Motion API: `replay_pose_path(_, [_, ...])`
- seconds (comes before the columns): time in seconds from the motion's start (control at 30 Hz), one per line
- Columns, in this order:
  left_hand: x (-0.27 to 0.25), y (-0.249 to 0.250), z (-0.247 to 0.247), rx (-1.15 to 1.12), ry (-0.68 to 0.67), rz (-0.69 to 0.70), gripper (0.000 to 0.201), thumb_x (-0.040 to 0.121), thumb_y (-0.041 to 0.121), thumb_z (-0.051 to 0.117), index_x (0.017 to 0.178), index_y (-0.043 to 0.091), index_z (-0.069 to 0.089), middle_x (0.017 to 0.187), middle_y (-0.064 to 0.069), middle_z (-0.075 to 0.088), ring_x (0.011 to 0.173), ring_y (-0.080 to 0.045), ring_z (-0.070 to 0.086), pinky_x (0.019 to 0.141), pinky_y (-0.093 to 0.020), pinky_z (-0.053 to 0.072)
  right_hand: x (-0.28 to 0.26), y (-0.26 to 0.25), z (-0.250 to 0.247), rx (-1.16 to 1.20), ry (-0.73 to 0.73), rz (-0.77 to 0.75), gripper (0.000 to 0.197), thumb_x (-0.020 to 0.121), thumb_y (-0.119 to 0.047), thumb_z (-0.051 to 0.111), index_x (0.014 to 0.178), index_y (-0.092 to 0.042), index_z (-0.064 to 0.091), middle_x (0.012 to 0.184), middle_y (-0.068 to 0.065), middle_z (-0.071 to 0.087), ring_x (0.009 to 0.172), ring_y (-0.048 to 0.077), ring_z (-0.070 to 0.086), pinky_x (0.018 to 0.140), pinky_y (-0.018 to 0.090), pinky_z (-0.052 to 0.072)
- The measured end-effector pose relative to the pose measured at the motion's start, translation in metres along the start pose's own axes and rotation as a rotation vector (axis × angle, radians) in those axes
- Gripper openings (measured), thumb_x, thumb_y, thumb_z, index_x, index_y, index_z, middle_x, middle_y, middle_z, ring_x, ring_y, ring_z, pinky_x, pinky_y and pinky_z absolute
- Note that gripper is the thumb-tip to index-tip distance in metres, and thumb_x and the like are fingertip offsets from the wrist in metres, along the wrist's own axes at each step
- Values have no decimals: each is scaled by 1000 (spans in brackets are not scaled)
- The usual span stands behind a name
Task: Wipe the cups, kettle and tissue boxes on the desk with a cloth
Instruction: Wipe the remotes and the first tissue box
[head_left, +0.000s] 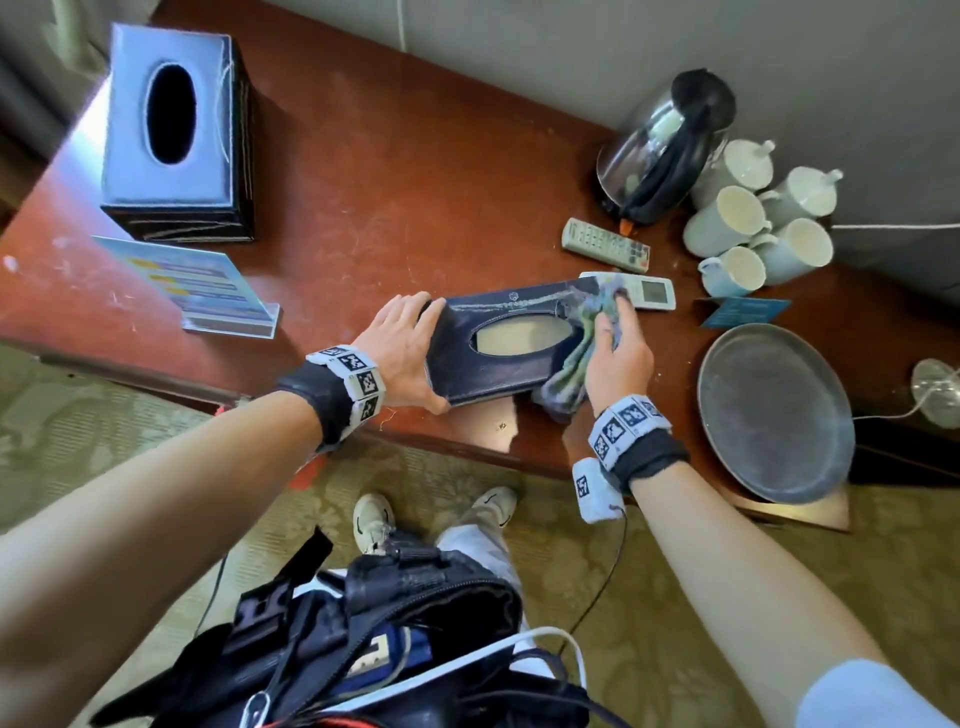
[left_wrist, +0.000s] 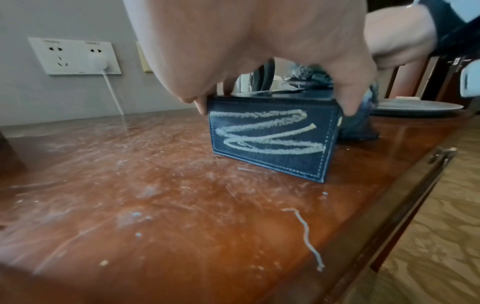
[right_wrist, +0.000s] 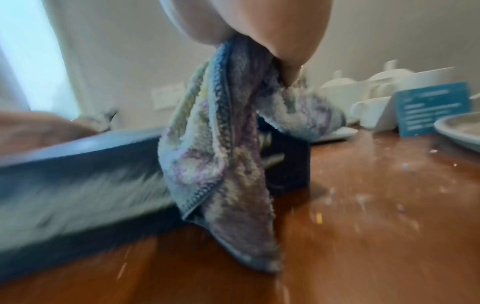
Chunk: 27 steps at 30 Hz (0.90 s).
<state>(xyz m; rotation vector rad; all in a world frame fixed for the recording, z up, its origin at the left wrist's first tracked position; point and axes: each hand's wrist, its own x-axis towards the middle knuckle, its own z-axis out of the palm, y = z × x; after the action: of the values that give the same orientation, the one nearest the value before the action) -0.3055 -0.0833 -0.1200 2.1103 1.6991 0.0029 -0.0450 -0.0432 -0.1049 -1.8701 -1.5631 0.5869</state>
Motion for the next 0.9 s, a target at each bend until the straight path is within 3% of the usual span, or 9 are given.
replay_pose_path(0.13, [8, -16, -14, -27, -32, -19, 134, 54, 55, 88, 155, 6, 14, 160, -11, 16, 149, -28, 13, 123, -41, 5, 41, -17, -27, 27, 106, -8, 41, 102, -22, 49, 142, -12, 50, 144, 9, 53, 133, 24, 48, 106, 21, 31])
replay_pose_path(0.2, [9, -22, -19, -25, -49, -52, 135, 57, 54, 87, 156, 7, 10, 163, -10, 10, 152, -25, 5, 124, -43, -2, 55, -13, -19, -77, 14, -45, 42, 101, -25, 51, 143, -18, 51, 144, 8, 53, 133, 24, 48, 108, 26, 32])
replay_pose_path(0.3, [9, -24, -20, -45, -53, -72, 136, 56, 56, 88, 155, 7, 10, 162, -10, 13, 151, -24, 5, 124, -42, -3, 59, 5, 14, -251, -213, -108, 44, 102, -32, 43, 146, -28, 45, 155, 3, 40, 141, 26, 38, 113, 36, 33])
replay_pose_path(0.4, [10, -24, -21, -60, -45, -83, 137, 53, 58, 88, 155, 7, 13, 161, -9, 17, 151, -24, 8, 123, -41, -4, 45, 7, 44, -375, -187, -112, 47, 103, -32, 34, 149, -24, 41, 156, 9, 38, 144, 33, 30, 117, 45, 25])
replay_pose_path(0.5, [12, -21, -23, -33, -66, -102, 138, 50, 61, 88, 154, 5, 16, 160, -10, 18, 150, -25, 10, 124, -40, -2, 9, -11, 68, -419, -250, -347, 49, 99, -30, 36, 146, -21, 45, 152, 11, 43, 143, 40, 30, 117, 53, 23])
replay_pose_path(0.6, [17, -18, -26, 13, -100, -121, 140, 47, 64, 88, 153, 5, 18, 158, -12, 20, 148, -29, 14, 124, -39, 6, -8, -18, 76, -438, -319, -501, 48, 96, -18, 46, 144, -17, 48, 153, 11, 42, 144, 37, 30, 118, 51, 24])
replay_pose_path(0.7, [19, -18, -28, 24, -111, -136, 142, 42, 66, 88, 152, 5, 21, 156, -11, 23, 144, -30, 19, 122, -39, 15, 10, 1, 56, -453, -355, -469, 51, 94, -5, 52, 145, -12, 46, 156, 13, 35, 147, 33, 27, 120, 47, 24])
replay_pose_path(0.83, [17, -18, -26, 5, -108, -149, 142, 42, 65, 89, 152, 6, 20, 156, -11, 22, 145, -31, 18, 123, -39, 15, 26, 10, 27, -428, -341, -353, 47, 102, -9, 42, 149, -11, 38, 160, 10, 29, 148, 25, 24, 120, 36, 19])
replay_pose_path(0.9, [17, -17, -26, -11, -110, -150, 141, 45, 63, 89, 153, 6, 18, 158, -11, 20, 147, -30, 16, 123, -39, 10, 33, 7, 15, -349, -282, -212, 45, 103, -12, 40, 148, -13, 39, 159, 7, 31, 145, 27, 32, 116, 35, 24])
